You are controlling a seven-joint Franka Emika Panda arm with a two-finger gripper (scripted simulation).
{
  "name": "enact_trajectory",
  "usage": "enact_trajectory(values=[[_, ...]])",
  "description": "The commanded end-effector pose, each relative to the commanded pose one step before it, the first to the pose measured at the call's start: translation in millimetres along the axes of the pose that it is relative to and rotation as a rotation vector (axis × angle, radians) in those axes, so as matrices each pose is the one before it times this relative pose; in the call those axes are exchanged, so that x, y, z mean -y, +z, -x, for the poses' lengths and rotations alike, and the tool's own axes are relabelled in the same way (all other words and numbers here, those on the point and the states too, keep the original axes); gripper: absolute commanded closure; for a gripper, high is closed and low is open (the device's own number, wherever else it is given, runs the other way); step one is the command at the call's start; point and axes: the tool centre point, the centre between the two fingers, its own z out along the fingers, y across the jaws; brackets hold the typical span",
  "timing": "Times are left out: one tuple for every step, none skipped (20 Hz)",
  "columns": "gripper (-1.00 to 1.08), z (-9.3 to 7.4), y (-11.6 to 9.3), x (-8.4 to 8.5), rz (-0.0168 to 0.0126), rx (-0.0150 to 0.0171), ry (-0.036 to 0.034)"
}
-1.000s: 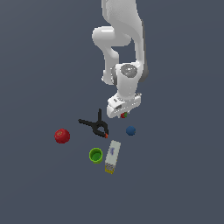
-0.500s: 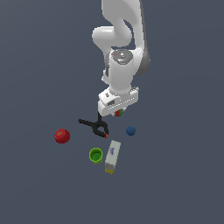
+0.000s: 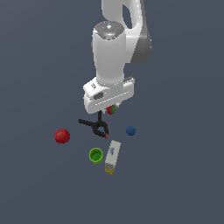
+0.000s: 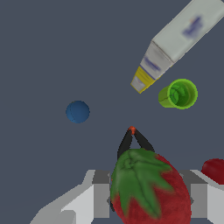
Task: Pick up a designated object from a clutter of objects.
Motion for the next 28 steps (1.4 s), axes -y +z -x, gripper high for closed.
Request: enact_trajectory(values=[[1.08, -5.86, -20.76, -14.12, -0.0001, 0.00055, -0.00039], [1.08, -2.36, -7.57, -5.34, 0.0, 0.0, 0.0], [1.08, -2.33, -7.38, -5.19, 0.0004, 0.00022, 0.00017], [1.08, -2.28, -7.17, -5.09, 0.0, 0.0, 0.0], [1.08, -2.24, -6.99, -4.97, 0.0, 0.0, 0.0], [1.08, -2.21, -6.84, -4.81, 0.00057, 0.0003, 0.00024], [1.08, -2.16, -6.64, -4.74, 0.0, 0.0, 0.0], [1.08, -2.13, -6.48, -4.64, 0.0, 0.0, 0.0], [1.08, -2.09, -6.33, -4.54, 0.0, 0.0, 0.0], [1.08, -2.08, -6.22, -4.38, 0.00058, 0.0003, 0.00024], [1.08, -2.03, -6.03, -4.34, 0.0, 0.0, 0.0], [1.08, -2.0, -5.89, -4.25, 0.0, 0.0, 0.0], [1.08, -1.96, -5.75, -4.16, 0.0, 0.0, 0.0], [1.08, -1.93, -5.62, -4.07, 0.0, 0.0, 0.0], [1.08, -1.92, -5.54, -3.9, 0.00058, 0.00029, 0.00023], [1.08, -1.87, -5.36, -3.9, 0.0, 0.0, 0.0], [1.08, -1.84, -5.24, -3.81, 0.0, 0.0, 0.0], [1.08, -1.81, -5.11, -3.73, 0.0, 0.0, 0.0], [1.08, -1.79, -4.99, -3.65, 0.0, 0.0, 0.0], [1.08, -1.76, -4.87, -3.57, 0.0, 0.0, 0.0], [1.08, -1.75, -4.82, -3.38, 0.00059, 0.00028, 0.00023], [1.08, -1.7, -4.64, -3.41, 0.0, 0.0, 0.0], [1.08, -1.67, -4.52, -3.33, 0.0, 0.0, 0.0], [1.08, -1.64, -4.4, -3.25, 0.0, 0.0, 0.0], [1.08, -1.61, -4.29, -3.17, 0.0, 0.0, 0.0], [1.08, -1.59, -4.18, -3.09, 0.0, 0.0, 0.0], [1.08, -1.54, -4.02, -2.98, 0.0, 0.0, 0.0], [1.08, -1.44, -3.72, -2.77, 0.0, 0.0, 0.0]])
